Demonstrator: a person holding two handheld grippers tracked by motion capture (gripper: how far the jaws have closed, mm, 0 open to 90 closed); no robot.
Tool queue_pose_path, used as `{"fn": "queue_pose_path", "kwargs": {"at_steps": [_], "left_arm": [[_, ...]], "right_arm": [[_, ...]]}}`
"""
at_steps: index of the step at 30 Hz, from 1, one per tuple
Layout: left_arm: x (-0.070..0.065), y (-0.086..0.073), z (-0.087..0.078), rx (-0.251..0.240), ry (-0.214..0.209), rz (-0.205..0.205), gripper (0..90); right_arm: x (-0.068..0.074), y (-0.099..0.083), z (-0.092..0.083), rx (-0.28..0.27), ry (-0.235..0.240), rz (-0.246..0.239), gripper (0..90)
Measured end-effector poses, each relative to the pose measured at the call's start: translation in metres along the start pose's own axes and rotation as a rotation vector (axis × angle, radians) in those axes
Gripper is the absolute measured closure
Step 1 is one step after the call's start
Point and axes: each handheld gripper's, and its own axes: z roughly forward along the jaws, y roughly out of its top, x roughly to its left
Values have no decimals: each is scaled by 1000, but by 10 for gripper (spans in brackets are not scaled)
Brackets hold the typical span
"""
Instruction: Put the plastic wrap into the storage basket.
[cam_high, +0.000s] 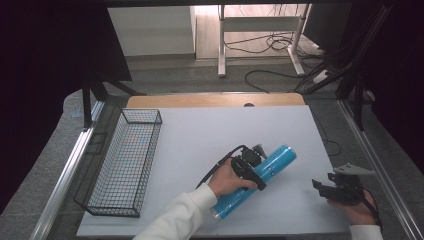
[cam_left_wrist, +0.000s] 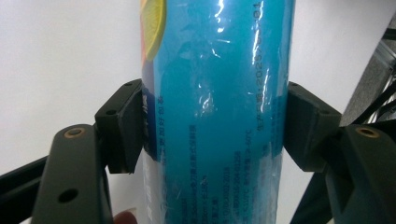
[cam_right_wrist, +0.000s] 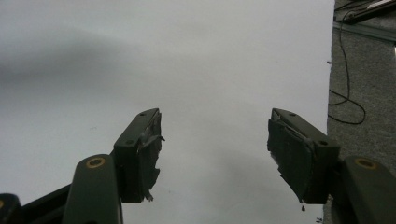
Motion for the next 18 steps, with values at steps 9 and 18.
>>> {"fn": "queue_pose_path", "kwargs": {"at_steps": [9, 18], "left_arm": [[16, -9, -30, -31, 32, -14, 317], [30, -23, -49, -50, 47, -51, 317]], "right_arm": [[2, 2, 0, -7, 19, -5, 346], [7, 4, -2, -20, 42, -15, 337]]}}
